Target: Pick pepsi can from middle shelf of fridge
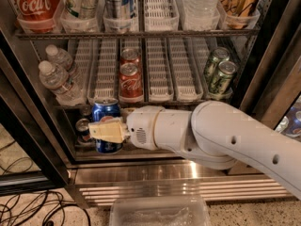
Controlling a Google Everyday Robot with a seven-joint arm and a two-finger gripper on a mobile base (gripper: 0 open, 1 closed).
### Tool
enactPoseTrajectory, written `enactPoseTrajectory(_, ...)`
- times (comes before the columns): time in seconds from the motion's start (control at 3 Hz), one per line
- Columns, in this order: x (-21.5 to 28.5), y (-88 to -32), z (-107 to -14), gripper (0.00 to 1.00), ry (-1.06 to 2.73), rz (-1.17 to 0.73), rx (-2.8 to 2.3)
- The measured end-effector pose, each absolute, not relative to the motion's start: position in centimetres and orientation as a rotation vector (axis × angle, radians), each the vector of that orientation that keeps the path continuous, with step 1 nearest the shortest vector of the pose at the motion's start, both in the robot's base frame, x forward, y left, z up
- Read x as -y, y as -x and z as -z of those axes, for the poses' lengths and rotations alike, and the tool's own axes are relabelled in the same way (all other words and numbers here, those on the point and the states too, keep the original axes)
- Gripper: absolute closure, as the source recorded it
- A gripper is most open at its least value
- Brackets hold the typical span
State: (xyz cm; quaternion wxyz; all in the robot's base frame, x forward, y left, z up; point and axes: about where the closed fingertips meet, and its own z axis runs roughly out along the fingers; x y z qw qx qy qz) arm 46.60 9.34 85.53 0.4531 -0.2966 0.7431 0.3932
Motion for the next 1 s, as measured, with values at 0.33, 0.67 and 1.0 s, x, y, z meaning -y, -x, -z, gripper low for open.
enactPoseTrajectory(0.33,-9.3,-44.9,-85.7,1.00,0.875,-1.050,-1.800)
enactPoseTrajectory(0.67,-9.7,-43.2,-85.8,1.00,0.997,-1.068,-1.778)
enactPoseTrajectory(1.0,-9.9,-42.9,-85.8,1.00,1.006,-1.076,-1.778)
